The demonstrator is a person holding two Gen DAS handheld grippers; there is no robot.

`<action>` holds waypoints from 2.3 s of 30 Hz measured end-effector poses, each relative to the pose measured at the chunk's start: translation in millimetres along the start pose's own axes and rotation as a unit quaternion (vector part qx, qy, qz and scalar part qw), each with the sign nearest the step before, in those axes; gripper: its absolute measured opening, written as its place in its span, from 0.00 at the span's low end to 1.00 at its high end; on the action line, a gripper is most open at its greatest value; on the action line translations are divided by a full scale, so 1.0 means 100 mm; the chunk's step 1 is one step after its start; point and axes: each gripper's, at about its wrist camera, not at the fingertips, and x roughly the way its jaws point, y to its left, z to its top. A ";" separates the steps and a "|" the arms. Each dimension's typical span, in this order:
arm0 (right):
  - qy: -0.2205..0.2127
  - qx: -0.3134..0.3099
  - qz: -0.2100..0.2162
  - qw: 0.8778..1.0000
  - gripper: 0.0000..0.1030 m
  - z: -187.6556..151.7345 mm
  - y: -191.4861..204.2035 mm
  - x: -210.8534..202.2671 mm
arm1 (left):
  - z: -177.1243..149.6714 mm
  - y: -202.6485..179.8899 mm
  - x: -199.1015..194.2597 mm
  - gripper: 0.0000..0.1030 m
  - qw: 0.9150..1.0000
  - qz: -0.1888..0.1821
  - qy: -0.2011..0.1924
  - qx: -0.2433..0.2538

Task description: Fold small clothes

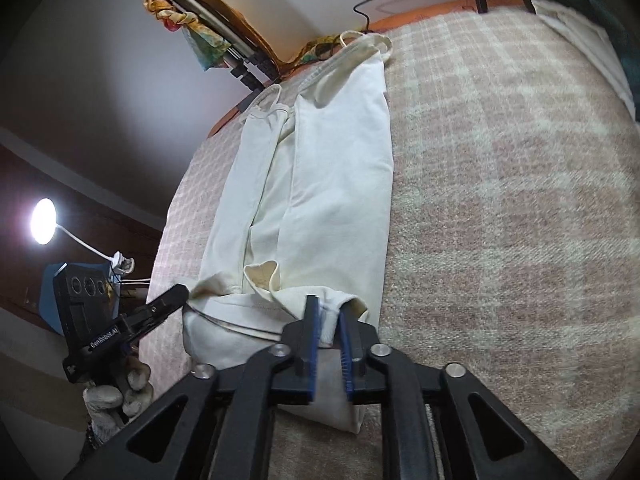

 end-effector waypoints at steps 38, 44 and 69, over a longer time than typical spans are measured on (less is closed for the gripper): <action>-0.036 -0.131 -0.077 0.988 0.39 0.75 0.13 0.09 | 0.72 0.04 0.38 0.37 0.994 0.064 0.004 0.085; -0.045 -0.123 -0.094 0.987 0.42 1.19 -0.02 0.16 | 1.01 0.14 0.56 0.37 0.994 0.067 0.014 0.083; -0.050 -0.033 0.042 0.997 0.12 2.06 -0.54 0.72 | 1.69 0.38 1.26 0.07 0.999 -0.026 0.004 0.018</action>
